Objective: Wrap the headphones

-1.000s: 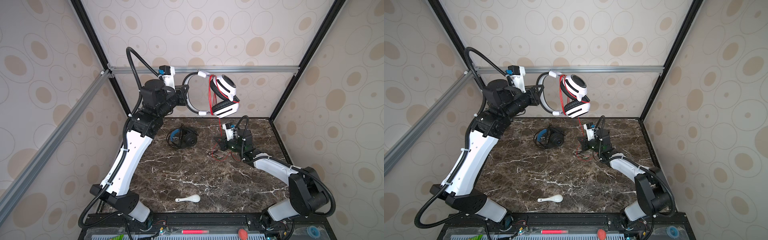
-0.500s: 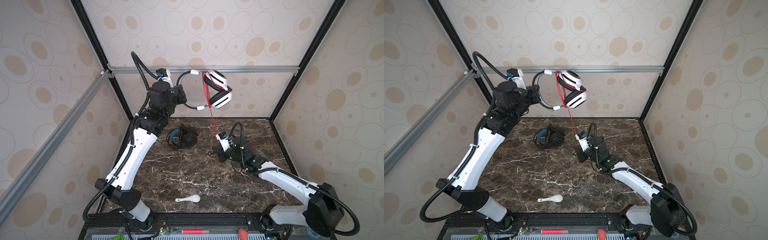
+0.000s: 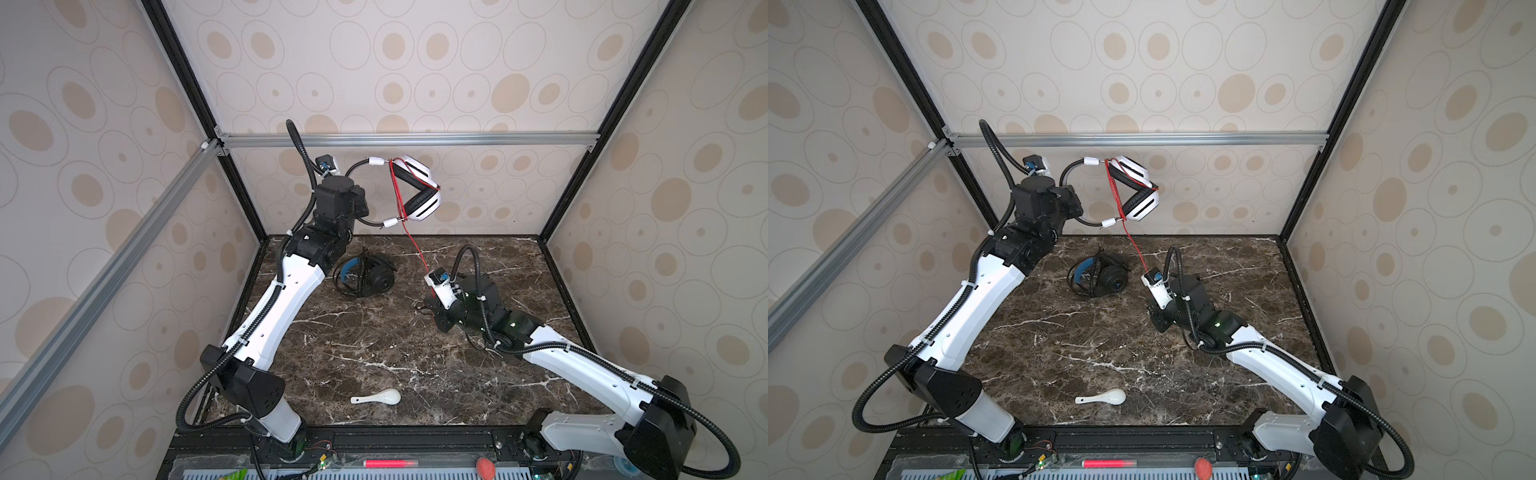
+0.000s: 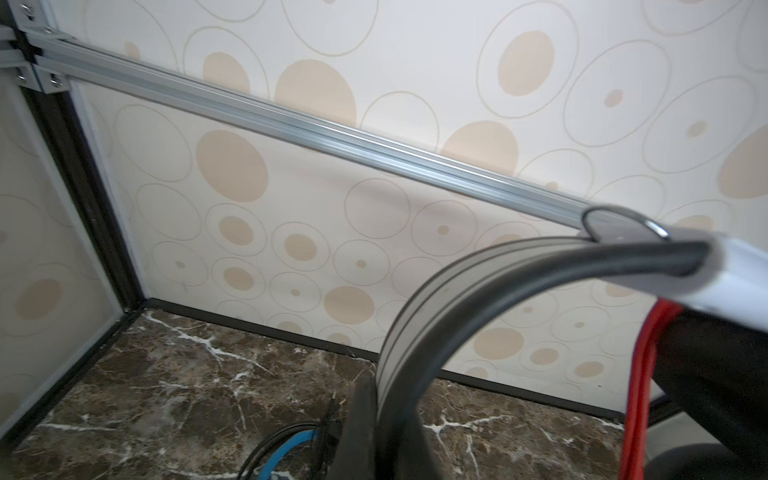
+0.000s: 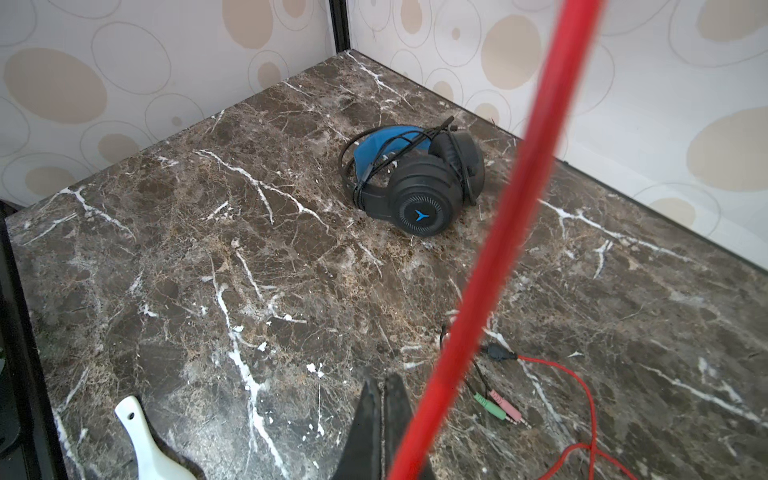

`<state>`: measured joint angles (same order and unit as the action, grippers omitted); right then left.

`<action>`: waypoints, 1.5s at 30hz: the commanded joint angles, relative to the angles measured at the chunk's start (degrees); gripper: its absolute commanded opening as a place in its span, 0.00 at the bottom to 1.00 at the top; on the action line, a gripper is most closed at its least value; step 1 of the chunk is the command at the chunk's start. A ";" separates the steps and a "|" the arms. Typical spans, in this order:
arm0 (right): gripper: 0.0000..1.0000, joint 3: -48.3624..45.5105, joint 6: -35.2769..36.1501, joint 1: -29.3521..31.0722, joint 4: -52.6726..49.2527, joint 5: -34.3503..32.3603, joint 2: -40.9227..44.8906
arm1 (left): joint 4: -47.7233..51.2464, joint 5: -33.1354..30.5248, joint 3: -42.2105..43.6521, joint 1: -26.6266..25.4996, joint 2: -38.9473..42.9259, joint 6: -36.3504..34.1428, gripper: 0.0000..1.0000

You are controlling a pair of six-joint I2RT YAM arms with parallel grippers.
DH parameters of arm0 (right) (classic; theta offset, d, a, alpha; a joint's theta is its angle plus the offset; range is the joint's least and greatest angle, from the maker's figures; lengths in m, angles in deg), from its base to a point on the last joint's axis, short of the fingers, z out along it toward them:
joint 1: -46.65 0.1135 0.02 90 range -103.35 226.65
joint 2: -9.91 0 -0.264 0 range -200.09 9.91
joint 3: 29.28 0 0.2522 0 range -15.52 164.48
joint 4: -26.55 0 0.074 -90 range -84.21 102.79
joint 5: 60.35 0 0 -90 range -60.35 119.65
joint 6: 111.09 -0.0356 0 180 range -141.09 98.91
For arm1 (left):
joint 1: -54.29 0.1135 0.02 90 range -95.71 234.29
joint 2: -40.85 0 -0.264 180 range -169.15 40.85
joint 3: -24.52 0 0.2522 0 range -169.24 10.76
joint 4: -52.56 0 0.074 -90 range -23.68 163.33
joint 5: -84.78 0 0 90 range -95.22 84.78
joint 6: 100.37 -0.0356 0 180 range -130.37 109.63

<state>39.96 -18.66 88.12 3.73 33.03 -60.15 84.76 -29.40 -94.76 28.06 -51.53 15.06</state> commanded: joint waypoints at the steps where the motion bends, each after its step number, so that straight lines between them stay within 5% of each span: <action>1: 0.00 4.35 3.64 2.02 -4.35 -2.11 1.33 | -6.64 -6.98 -0.27 -1.04 0.36 -3.29 0.00; 13: 0.00 16.90 12.13 5.24 -14.92 -6.33 1.31 | -8.85 -14.92 6.63 -5.21 0.59 -17.40 0.00; 24: 0.00 23.91 21.75 5.23 -21.49 -11.12 -1.38 | -9.28 -13.35 14.53 -9.51 3.75 -26.14 0.00; 45: 0.00 33.80 30.40 1.12 -25.79 -11.83 -8.31 | -1.31 6.82 26.41 -12.24 12.84 -30.14 0.00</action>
<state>71.48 9.91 89.98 -21.10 20.66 -67.99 84.96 -28.07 -67.76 16.30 -41.24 -14.51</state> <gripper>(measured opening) 0.049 0.063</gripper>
